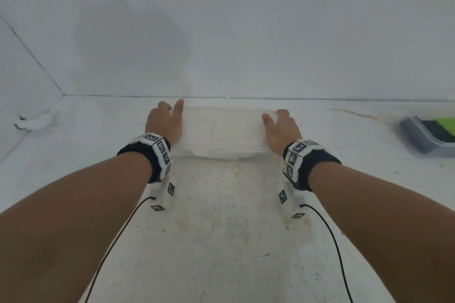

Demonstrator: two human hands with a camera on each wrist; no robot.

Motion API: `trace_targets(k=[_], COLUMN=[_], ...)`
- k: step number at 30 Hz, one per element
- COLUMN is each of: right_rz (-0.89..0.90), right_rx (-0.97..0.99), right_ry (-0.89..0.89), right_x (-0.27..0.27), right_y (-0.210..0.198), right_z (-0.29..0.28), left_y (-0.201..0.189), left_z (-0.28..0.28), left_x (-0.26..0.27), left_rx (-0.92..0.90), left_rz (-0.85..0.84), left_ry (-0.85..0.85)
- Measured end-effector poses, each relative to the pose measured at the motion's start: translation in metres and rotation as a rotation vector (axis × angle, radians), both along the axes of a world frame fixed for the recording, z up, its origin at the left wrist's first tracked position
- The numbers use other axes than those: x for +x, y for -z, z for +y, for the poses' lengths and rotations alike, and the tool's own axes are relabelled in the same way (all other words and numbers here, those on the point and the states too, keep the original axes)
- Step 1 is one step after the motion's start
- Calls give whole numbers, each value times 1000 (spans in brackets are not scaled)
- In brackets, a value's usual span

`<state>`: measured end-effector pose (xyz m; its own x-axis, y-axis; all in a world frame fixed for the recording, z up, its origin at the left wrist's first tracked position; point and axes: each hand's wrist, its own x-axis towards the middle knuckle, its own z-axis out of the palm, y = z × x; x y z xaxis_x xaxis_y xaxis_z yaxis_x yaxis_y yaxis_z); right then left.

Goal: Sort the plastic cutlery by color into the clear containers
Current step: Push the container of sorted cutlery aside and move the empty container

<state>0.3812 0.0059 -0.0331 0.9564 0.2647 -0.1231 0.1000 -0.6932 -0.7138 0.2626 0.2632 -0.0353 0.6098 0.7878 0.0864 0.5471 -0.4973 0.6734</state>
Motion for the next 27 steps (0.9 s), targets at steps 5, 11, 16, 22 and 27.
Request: trace_targets(k=[5, 11, 16, 22, 27], right_rz=[-29, -25, 38, 24, 16], right_rx=[18, -84, -160, -165, -123], right_ry=[18, -9, 41, 161, 281], right_x=[3, -7, -15, 1, 35], right_y=[-17, -40, -50, -56, -50], right_z=[-32, -97, -173, -274, -358], left_y=[-18, -66, -86, -86, -73], left_z=[-13, -101, -192, -292, -370], left_x=[-12, 4, 31, 68, 109], left_rx=[371, 264, 31, 13, -95], left_rz=[-127, -97, 299, 320, 292], left_ry=[164, 540, 831, 902, 838])
